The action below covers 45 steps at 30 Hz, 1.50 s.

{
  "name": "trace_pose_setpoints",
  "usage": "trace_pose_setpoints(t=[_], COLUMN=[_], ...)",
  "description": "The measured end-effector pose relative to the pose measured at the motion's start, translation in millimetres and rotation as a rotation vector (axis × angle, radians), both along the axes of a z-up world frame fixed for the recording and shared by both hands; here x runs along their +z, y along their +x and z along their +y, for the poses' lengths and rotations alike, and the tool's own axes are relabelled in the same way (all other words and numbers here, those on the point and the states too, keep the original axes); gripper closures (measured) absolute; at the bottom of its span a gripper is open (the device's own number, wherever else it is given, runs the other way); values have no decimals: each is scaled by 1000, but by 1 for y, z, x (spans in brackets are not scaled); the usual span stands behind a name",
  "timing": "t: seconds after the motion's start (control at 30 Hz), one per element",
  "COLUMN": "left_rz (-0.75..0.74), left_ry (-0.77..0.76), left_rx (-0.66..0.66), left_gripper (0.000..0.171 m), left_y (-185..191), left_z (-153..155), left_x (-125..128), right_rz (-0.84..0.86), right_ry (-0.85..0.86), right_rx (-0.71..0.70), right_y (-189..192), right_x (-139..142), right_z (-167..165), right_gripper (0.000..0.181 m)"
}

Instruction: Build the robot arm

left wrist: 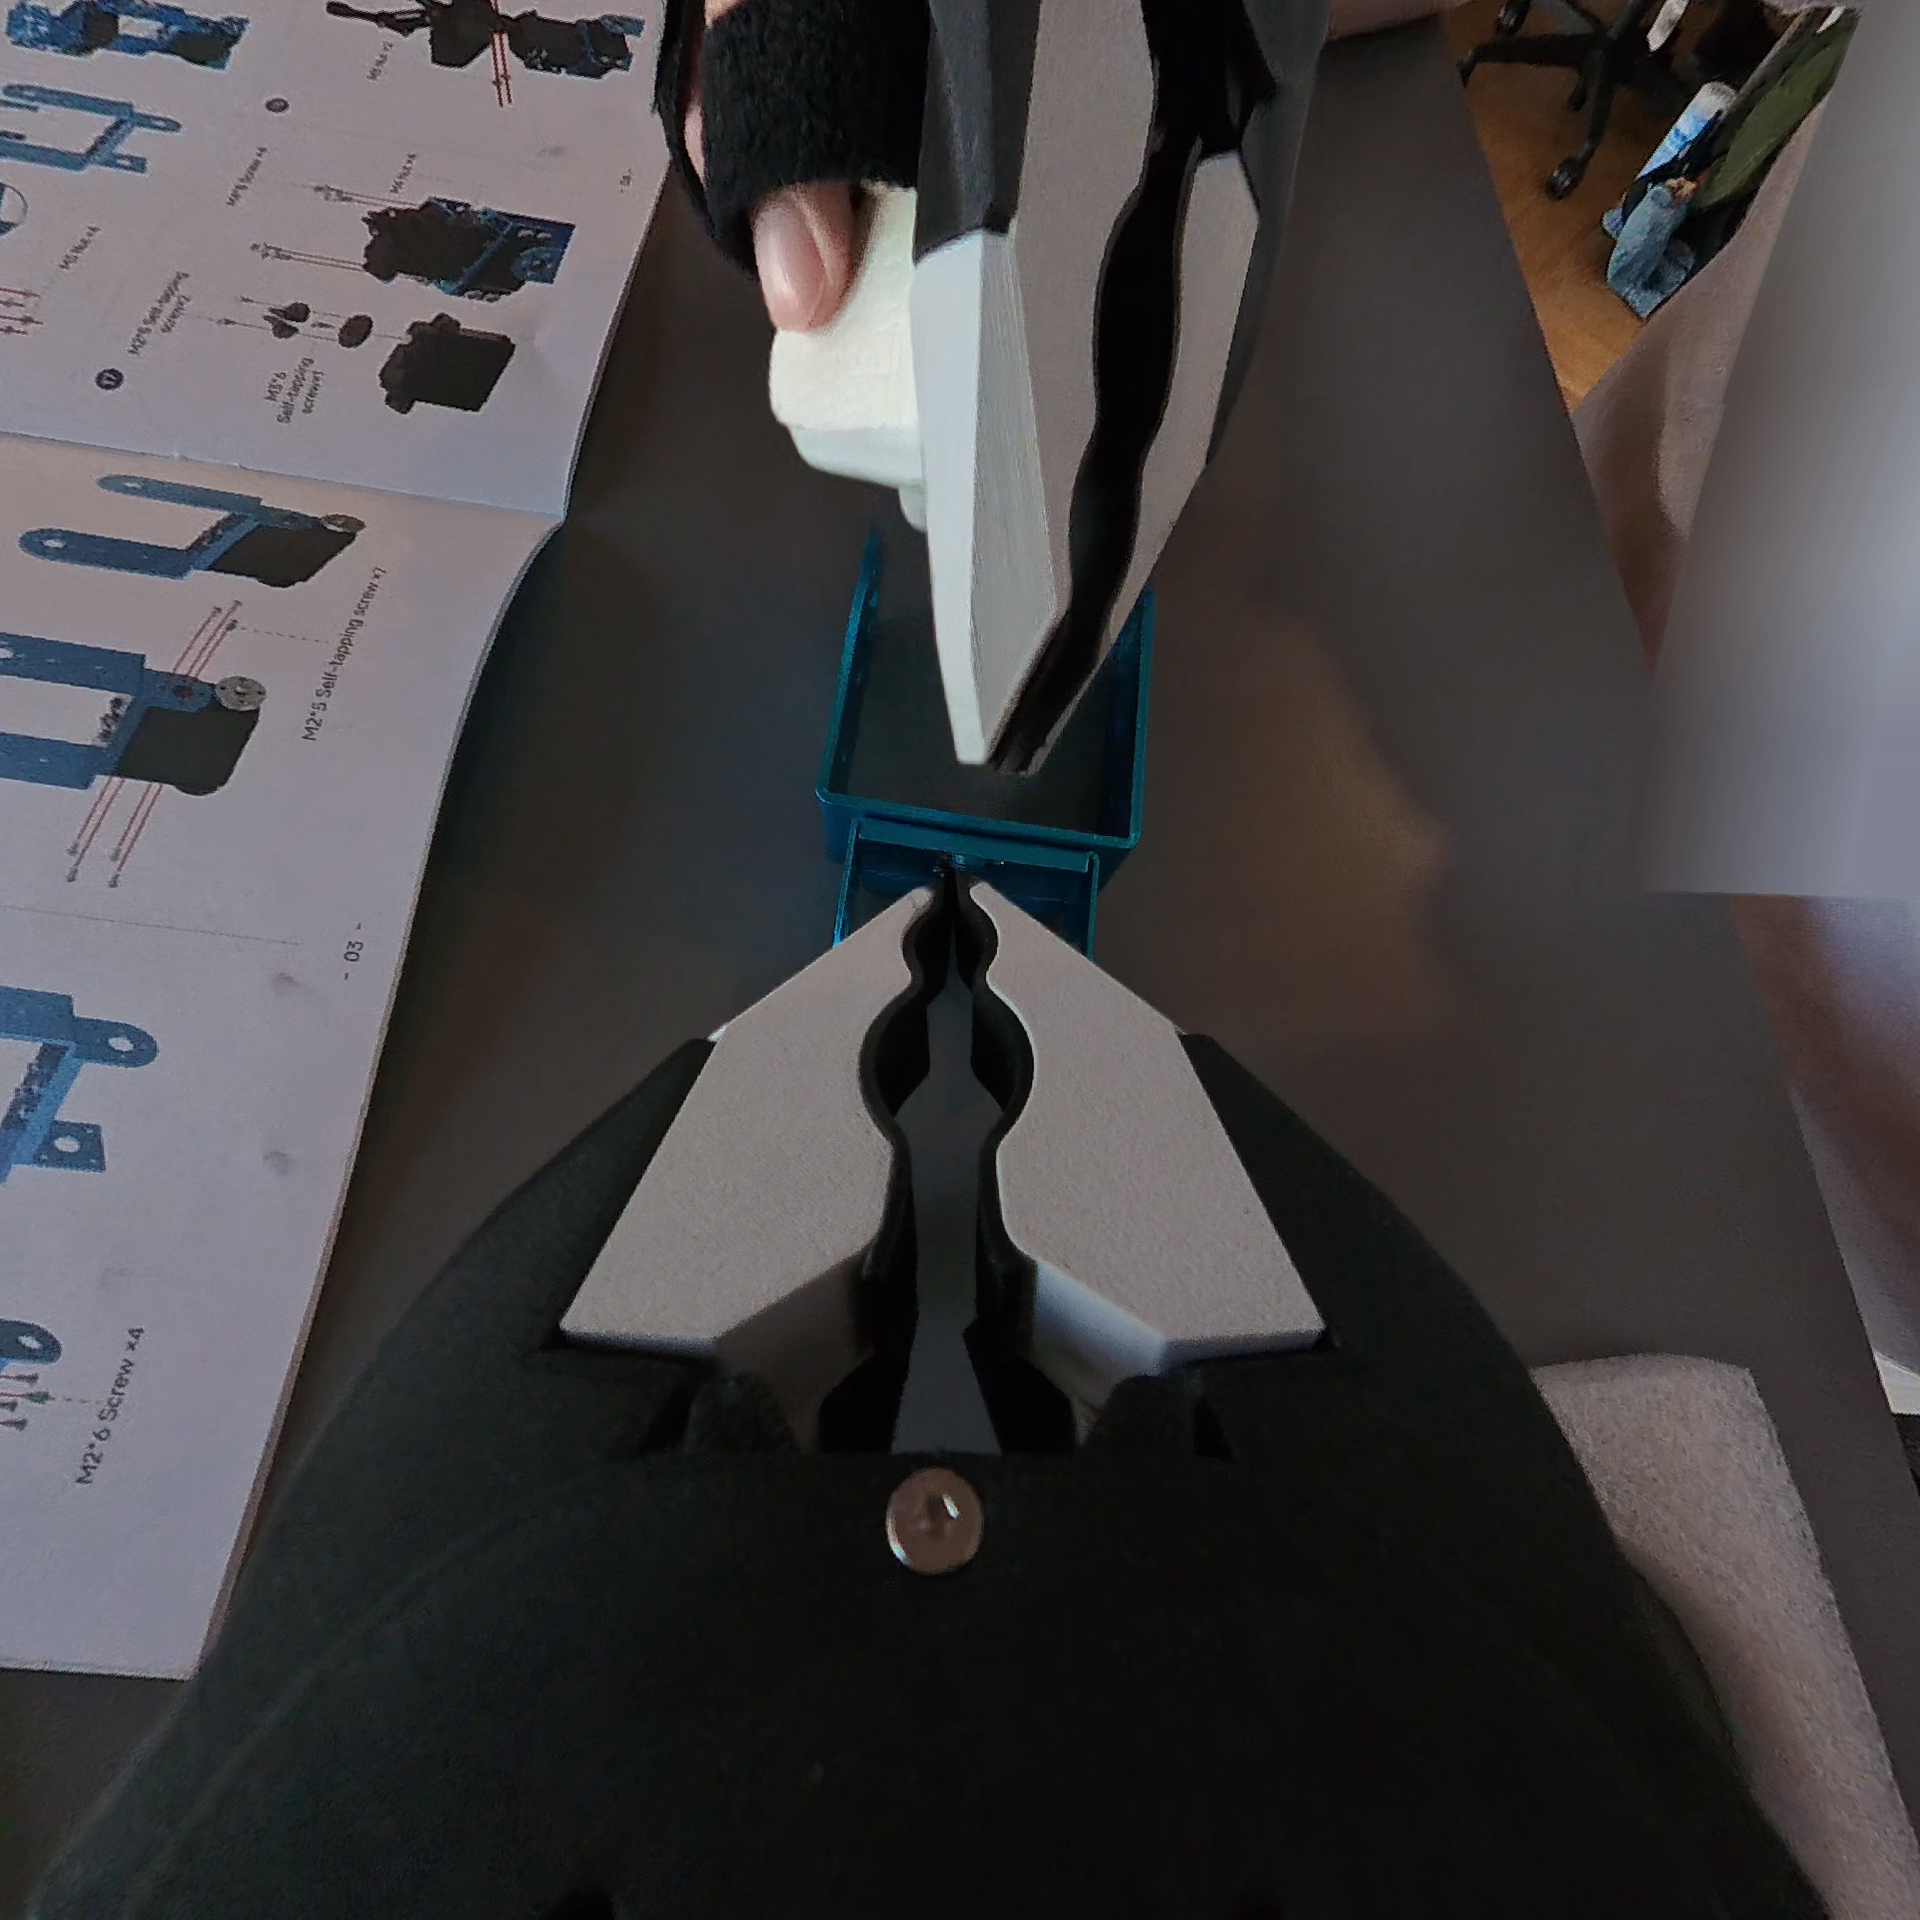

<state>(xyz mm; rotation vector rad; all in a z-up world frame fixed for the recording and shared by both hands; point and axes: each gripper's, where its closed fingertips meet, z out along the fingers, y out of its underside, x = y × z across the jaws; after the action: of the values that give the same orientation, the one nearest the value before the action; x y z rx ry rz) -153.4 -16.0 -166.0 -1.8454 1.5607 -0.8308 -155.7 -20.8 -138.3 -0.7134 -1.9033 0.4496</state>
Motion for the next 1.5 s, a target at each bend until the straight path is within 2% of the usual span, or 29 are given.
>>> trace_pose_setpoints(t=[0.23,0.37,0.5,0.63,0.7,0.97,1.43,1.5], left_rz=[1,-12,-36,-43,-52,-20,-6,9], left_ry=[-5,1,9,-5,0,34,-14,-22], left_rx=[7,22,43,54,63,35,45,38], left_gripper=[171,171,168,162,170,171,171,171], left_y=[-3,-9,-15,-21,-21,-11,-28,-28], left_z=[1,2,5,5,7,5,5,3], left_x=[2,8,17,19,20,10,8,4], right_rz=[-117,-151,-131,-207,-254,-281,-239,-215], right_ry=[-166,-190,-283,-454,-505,-495,-438,-416], right_rx=[-55,-89,-163,-176,-169,-202,-224,-224], right_y=[16,27,34,36,36,30,6,6], right_x=[-3,-2,16,4,-6,-23,-23,-20], right_z=[12,22,35,34,29,31,34,35], right_gripper=[178,178,164,157,158,178,177,171])
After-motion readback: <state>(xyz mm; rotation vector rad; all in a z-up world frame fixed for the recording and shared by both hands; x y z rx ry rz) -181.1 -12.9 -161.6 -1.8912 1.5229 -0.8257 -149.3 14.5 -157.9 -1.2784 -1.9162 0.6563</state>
